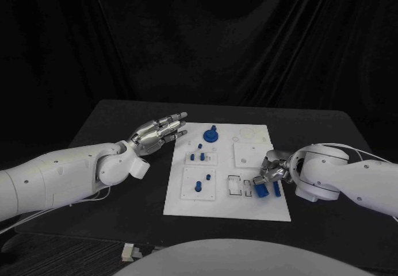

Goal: Assemble the parts on the task board

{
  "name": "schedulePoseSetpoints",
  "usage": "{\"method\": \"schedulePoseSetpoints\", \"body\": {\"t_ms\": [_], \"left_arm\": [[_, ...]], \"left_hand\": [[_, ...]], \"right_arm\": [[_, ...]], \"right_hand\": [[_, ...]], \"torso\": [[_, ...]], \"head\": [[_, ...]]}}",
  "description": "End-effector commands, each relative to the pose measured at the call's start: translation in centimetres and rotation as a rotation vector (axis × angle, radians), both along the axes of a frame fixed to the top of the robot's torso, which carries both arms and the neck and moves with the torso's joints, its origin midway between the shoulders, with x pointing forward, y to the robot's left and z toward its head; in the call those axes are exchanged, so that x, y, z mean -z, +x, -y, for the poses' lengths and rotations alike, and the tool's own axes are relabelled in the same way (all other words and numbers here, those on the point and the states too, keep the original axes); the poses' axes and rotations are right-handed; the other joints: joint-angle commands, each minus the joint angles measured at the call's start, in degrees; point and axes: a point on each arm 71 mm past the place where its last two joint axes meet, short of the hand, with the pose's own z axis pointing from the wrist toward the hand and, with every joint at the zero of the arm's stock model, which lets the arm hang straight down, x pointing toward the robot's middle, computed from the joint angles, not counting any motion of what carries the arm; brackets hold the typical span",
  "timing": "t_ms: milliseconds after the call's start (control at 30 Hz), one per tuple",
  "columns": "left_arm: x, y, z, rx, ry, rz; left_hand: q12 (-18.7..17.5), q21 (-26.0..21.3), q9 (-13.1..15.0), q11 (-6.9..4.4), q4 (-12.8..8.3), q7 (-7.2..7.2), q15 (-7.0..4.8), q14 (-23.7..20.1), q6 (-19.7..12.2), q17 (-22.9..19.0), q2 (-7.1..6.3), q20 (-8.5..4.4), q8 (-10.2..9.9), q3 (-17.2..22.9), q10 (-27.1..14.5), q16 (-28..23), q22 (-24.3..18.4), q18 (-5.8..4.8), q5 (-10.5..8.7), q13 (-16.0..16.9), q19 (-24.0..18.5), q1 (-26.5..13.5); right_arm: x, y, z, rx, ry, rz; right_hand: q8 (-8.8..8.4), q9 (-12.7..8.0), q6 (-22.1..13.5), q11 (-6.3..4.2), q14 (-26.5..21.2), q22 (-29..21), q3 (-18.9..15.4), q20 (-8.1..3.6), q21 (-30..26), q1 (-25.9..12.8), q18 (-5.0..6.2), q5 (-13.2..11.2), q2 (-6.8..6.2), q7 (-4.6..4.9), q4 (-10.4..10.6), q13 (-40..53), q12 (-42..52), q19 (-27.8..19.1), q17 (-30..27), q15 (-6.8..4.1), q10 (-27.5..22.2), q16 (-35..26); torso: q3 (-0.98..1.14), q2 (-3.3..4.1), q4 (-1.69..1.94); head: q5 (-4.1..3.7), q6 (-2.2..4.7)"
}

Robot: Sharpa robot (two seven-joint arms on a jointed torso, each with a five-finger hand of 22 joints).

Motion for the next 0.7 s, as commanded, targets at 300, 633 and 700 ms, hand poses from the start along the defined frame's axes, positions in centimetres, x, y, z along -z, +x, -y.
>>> {"method": "schedulePoseSetpoints", "body": {"t_ms": [300, 633, 700], "left_arm": [[0.0, -0.1, -0.1, 0.004, -0.013, -0.003], [0.0, -0.1, 0.0, 0.009, -0.014, -0.008], [0.0, -0.2, 0.0, 0.010, -0.015, -0.008]], "left_hand": [[0.25, -0.07, 0.00, 0.32, -0.32, 0.14, 0.18, 0.08, -0.27, -0.09, 0.40, 0.32, 0.16, 0.06, 0.14, -0.21, -0.07, 0.66, 0.28, 0.05, 0.17, 0.02], [0.25, -0.07, 0.00, 0.32, -0.32, 0.14, 0.18, 0.08, -0.27, -0.09, 0.40, 0.32, 0.16, 0.06, 0.14, -0.21, -0.07, 0.66, 0.28, 0.05, 0.17, 0.02], [0.25, -0.07, 0.00, 0.32, -0.32, 0.14, 0.18, 0.08, -0.27, -0.09, 0.40, 0.32, 0.16, 0.06, 0.14, -0.21, -0.07, 0.66, 0.28, 0.05, 0.17, 0.02]], "right_arm": [[-2.5, 0.3, -0.4, 0.187, 0.208, -0.064], [-1.6, 0.3, -2.1, 0.176, 0.228, -0.107], [-1.2, 0.2, -2.3, 0.174, 0.225, -0.113]], "right_hand": [[-0.51, -0.71, 1.05, -0.23, 5.02, 11.86, 6.36, 0.49, 0.36, 1.17, 0.64, 1.92, 2.58, -0.21, -4.75, 15.05, 0.20, 1.73, 10.34, 0.14, 6.37, 0.16], [-1.05, -1.56, 1.03, -0.05, 4.92, 11.72, 7.02, 0.64, -0.08, -1.31, 0.75, -4.04, 2.62, -0.03, -4.47, 15.05, 0.20, 1.56, 9.78, 0.34, 6.37, -0.04], [-1.11, -1.74, 1.06, 0.00, 4.88, 11.68, 6.77, 0.70, -0.18, -2.09, 0.78, -8.35, 2.78, 0.01, -4.18, 15.05, 0.20, 1.52, 9.62, 0.39, 6.37, -0.11]], "torso": [[0.00, -0.02, -0.01], [-0.01, -0.05, 0.01], [-0.02, -0.03, 0.06]], "head": [[-0.50, -0.01], [-0.26, -0.01], [-0.17, -0.01]]}}
